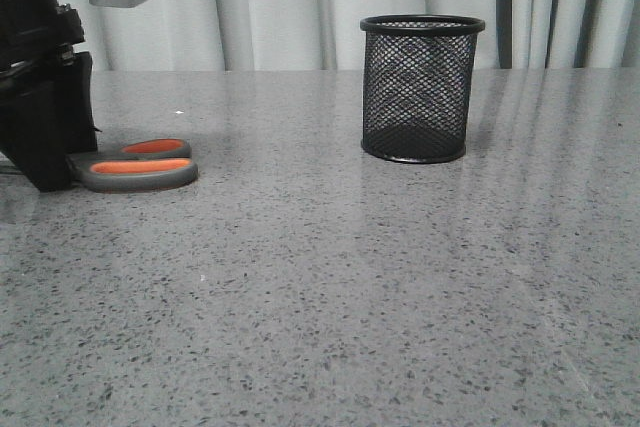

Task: Put scissors into bucket

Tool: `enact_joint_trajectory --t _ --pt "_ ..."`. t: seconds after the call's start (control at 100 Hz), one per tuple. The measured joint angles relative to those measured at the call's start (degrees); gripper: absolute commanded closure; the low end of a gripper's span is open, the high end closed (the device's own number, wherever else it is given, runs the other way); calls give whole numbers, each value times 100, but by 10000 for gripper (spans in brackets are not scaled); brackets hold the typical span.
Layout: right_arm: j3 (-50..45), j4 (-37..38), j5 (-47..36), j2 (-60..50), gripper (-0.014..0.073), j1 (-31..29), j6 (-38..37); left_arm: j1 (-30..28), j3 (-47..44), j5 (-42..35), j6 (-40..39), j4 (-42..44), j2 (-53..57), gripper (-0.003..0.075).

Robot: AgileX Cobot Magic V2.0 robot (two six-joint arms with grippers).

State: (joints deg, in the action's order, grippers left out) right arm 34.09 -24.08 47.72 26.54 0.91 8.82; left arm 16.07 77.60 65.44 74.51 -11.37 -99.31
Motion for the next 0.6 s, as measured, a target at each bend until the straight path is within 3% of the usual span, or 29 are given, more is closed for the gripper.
enact_joint_trajectory --t 0.31,0.45,0.6 --pt "0 0 0 0 251 0 0 0 0 1 0 -22 -13 396" --pt "0 0 0 0 251 0 0 0 0 69 0 -47 -13 531" --pt "0 0 0 0 251 0 0 0 5 176 3 -108 -13 736"
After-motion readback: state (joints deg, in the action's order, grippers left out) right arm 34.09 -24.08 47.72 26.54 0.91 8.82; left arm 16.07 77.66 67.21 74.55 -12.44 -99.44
